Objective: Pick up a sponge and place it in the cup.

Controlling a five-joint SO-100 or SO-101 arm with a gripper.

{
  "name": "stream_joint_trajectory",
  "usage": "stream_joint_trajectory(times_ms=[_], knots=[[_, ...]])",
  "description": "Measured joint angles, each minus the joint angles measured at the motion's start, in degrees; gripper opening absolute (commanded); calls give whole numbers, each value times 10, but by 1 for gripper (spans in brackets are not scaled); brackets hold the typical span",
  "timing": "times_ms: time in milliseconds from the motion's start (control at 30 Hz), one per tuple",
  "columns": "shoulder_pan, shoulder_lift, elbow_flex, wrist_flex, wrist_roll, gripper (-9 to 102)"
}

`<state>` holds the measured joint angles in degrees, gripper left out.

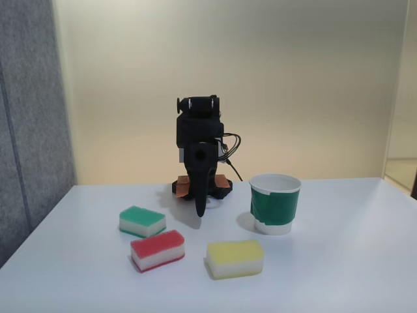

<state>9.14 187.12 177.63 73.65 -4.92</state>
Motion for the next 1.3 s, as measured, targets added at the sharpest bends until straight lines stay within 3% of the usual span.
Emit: stream_joint_trajectory(times_ms=[600,1300], knots=[[32,-18,-70,19,62,0],[72,-359,-308,-24,40,0]])
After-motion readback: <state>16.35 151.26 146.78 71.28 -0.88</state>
